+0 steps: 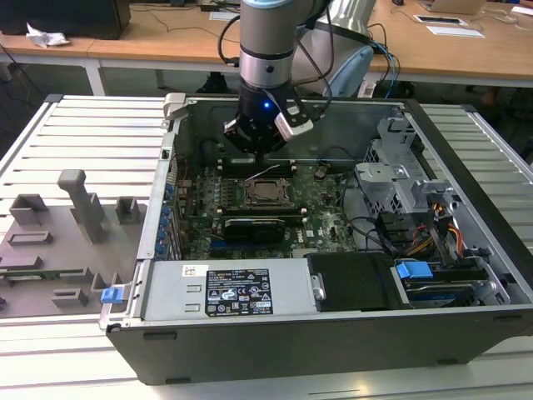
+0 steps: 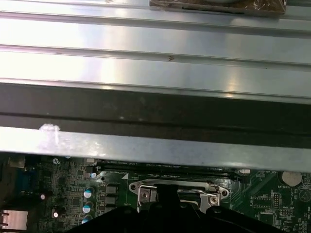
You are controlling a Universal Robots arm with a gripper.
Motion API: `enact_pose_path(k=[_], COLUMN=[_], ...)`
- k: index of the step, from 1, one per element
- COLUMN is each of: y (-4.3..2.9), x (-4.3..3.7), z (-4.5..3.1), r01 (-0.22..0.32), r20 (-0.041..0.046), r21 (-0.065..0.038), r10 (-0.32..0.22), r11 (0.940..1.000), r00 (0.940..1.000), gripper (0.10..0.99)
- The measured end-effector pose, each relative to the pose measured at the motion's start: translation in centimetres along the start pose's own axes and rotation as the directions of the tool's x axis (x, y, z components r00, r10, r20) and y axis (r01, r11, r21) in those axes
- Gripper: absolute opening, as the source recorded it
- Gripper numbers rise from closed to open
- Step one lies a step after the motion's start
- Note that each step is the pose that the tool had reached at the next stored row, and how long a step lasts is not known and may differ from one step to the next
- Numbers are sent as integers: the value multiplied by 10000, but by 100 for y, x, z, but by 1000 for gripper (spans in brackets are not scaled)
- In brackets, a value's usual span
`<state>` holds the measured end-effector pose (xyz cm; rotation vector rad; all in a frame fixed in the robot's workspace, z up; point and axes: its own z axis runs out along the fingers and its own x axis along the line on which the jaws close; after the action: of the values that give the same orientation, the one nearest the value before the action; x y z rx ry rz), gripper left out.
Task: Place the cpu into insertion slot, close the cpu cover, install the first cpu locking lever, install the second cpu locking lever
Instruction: 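Install the first cpu locking lever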
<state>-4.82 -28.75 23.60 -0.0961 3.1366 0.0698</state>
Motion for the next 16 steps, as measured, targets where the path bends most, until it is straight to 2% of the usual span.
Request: enact_pose_path(k=[6,11,16], y=[36,62,66], x=[-44,-137,-200], z=[60,153,187], r01=[8,7,9], r20=[1,-1,-1], r21=[-1,22,22], r10=[-8,-7,-9], r11=[10000,10000,10000], r00=[10000,10000,10000], gripper=[106,106,106])
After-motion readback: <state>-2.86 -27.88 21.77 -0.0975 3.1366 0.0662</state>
